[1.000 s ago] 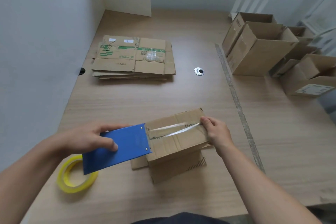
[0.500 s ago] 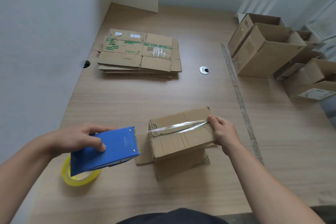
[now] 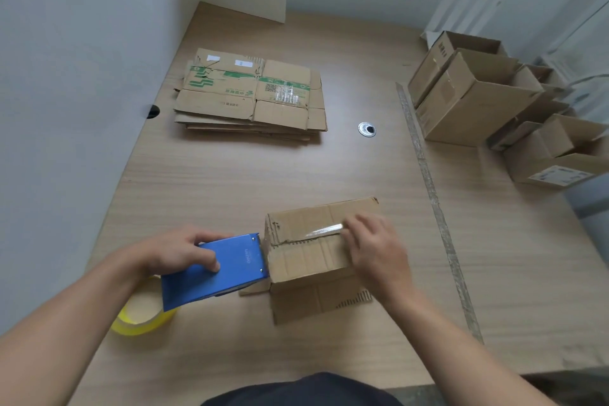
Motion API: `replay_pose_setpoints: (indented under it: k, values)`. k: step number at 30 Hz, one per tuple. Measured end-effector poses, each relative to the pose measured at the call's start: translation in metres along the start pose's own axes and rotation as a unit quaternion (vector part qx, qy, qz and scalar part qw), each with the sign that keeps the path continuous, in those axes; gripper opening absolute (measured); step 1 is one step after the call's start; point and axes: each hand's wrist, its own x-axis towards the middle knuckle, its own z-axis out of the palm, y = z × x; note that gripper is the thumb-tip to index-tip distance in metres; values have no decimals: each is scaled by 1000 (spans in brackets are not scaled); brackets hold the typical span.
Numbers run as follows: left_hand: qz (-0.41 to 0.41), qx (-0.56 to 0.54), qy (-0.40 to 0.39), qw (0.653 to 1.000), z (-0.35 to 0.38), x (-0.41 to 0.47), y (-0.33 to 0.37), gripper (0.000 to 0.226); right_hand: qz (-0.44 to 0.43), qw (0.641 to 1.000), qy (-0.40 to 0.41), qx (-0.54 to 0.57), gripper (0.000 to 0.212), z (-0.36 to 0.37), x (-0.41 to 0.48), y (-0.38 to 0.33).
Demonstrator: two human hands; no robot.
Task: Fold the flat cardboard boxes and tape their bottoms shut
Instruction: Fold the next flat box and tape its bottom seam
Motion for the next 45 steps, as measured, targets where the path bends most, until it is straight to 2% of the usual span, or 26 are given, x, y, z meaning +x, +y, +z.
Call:
replay_pose_setpoints:
  k: [1, 4, 6, 12, 15, 22, 26, 30, 34, 37, 40, 45]
  values:
    - [2, 2, 0, 1000, 1, 1, 0, 51, -30, 999, -29, -13, 33, 2, -9, -5]
    - [6, 8, 4, 1000, 3, 2, 0, 51, -4, 975, -217, -42, 68, 6, -27, -14]
    - [7, 13, 12, 1000, 4, 4, 0, 51, -12, 964, -256, -74, 74, 9, -33, -14]
    - [-1, 42, 18, 999, 5, 8, 5, 52, -41, 953, -284, -94, 90, 9, -19, -34]
    - [-6, 56, 31, 998, 6, 8, 7, 52, -85, 951, -284, -86, 80, 14, -25, -53]
    - [5, 44, 29, 999, 12, 9, 5, 51, -106, 959, -249, -79, 80, 11, -27, -52]
    - [8, 41, 17, 999, 13, 8, 3, 54, -52, 966, -254, 23, 83, 6, -11, -25]
    - [13, 31, 21, 999, 18, 7, 3, 52, 35, 964, -251, -82, 97, 0, -15, 5]
    - [8, 39, 45, 998, 22, 10, 6, 53, 93, 958, -261, -73, 120, -2, -13, 9]
    - [3, 46, 53, 998, 25, 15, 12, 55, 85, 948, -296, -82, 116, -10, 2, 9]
    - [-4, 60, 54, 997, 27, 18, 20, 55, 64, 942, -307, -115, 98, -15, 13, 7]
    - [-3, 76, 47, 996, 25, 20, 22, 56, -29, 939, -341, -26, 75, 4, 8, -18]
